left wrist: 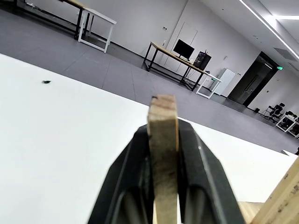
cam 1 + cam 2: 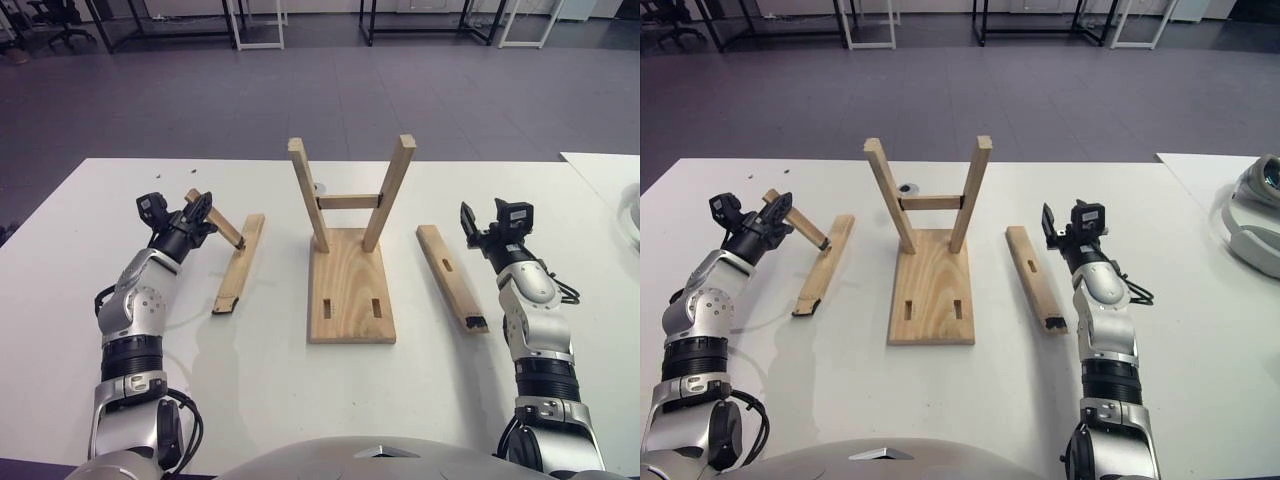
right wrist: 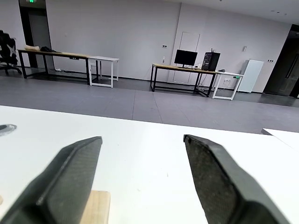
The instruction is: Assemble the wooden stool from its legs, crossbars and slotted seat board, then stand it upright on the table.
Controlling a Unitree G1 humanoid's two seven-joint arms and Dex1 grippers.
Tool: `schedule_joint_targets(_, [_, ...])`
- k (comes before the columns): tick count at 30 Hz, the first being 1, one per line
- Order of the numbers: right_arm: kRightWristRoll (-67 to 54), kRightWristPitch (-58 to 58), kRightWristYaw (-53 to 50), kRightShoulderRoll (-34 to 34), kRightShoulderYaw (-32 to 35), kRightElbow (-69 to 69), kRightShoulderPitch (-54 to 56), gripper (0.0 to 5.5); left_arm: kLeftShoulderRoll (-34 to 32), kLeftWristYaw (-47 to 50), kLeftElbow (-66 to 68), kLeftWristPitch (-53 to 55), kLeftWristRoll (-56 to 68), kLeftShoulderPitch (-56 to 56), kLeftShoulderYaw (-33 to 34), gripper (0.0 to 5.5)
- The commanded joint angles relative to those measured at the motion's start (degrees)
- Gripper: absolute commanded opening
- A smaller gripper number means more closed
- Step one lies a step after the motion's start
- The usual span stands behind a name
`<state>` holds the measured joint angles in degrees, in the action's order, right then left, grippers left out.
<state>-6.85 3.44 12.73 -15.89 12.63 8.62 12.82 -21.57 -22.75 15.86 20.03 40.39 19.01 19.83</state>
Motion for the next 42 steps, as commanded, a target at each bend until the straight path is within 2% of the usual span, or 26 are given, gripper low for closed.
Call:
schedule_joint_targets(1, [0.7,-1.2,-0.1,-0.1,-1.0,1.6,-0.2,3.26,0.6,-0.8,2.3,-1.7,-2.9,-0.1,-0.2,0.40])
schedule_joint_targets(8, [2.2,-2.8,-0.5,-0.3,-3.1,3.1,0.7,3.26,2.5,-1.7,7.7,-4.9,-6.3,-0.5,-1.1,0.40])
schedule_joint_targets(13, [3.4,-3.7,-0.7,-0.7,-3.7,3.5,0.9,3.26,2.3,1.1,9.7,-4.9,-8.1,-2.8,-0.2,0.40])
schedule_joint_targets(19, [4.5,-5.0,-0.9,-0.6,-5.0,3.9,1.1,3.26,3.6,-0.2,1.3,0.6,0.2,-1.4,3.2,0.40])
schedule_joint_targets(22, [4.8,-5.4,-1.0,-0.5,-5.2,4.3,1.2,3.26,2.8,-0.7,-1.0,2.3,0.0,-0.8,3.0,0.40])
schedule_joint_targets(33, [5.5,-6.0,-1.1,-0.5,-6.2,5.0,1.3,3.26,2.5,-0.5,8.7,-6.3,-10.1,-2.3,0.0,0.40])
schedule_joint_targets(38, [7.4,-6.8,-1.0,-1.1,-7.6,4.2,0.7,3.26,1.4,-1.5,9.3,-8.1,-15.8,-5.2,-5.1,0.40])
schedule_joint_targets(42, [9.0,-7.5,-0.7,-2.3,-8.1,3.1,-0.2,3.26,-1.7,-2.8,9.5,-11.0,-21.6,-12.9,-9.3,0.40])
